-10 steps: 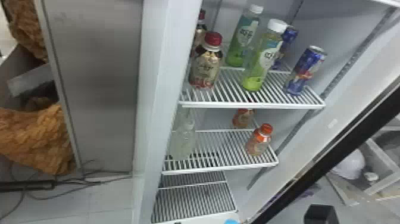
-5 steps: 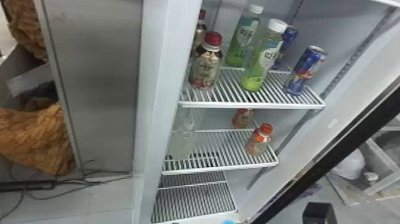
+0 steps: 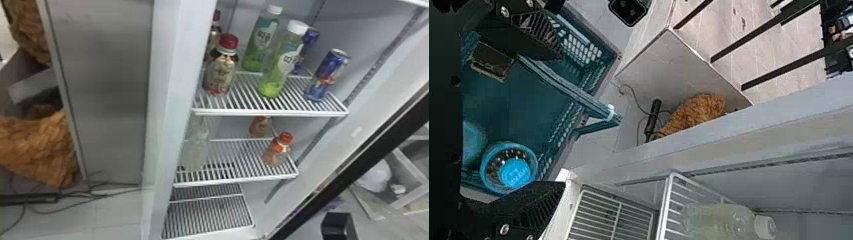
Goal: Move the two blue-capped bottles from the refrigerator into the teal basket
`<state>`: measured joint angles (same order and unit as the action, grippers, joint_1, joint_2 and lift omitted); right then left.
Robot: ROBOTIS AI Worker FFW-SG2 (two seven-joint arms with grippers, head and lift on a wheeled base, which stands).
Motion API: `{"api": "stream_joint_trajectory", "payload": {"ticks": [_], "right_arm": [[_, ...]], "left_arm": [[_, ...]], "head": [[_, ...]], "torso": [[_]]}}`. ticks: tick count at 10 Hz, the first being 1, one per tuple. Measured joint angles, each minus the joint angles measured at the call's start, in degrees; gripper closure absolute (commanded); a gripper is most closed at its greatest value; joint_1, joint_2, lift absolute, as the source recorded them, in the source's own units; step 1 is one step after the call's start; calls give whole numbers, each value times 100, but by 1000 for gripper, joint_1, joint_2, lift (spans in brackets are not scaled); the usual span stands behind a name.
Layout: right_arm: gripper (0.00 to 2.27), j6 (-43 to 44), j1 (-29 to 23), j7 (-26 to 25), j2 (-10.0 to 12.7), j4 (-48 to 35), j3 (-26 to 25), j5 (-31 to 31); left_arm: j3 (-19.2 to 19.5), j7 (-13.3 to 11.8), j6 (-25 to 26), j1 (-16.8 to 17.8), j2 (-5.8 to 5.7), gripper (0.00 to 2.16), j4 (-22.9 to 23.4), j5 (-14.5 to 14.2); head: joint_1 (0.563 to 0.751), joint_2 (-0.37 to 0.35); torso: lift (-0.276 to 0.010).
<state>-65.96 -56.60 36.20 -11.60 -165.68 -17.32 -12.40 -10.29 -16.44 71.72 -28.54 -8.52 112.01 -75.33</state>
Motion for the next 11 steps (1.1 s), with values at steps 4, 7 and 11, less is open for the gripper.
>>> {"api": "stream_joint_trajectory", "payload": {"ticks": [4, 7, 11], "right_arm": [[122, 1846, 103, 0, 197, 483, -68, 44], [119, 3931, 315, -200, 513, 1363, -147, 121], [117, 5759, 547, -807, 786, 2545, -24, 165]], "left_arm": [[8, -2, 0, 0, 7, 1142, 0, 9], [9, -2, 0, 12, 23, 1142, 0, 24], [9, 0, -55, 21, 50, 1142, -1, 65]], "head": [[695, -350], [695, -350], [695, -350]], "torso": [[-144], [-144], [-144]]}}
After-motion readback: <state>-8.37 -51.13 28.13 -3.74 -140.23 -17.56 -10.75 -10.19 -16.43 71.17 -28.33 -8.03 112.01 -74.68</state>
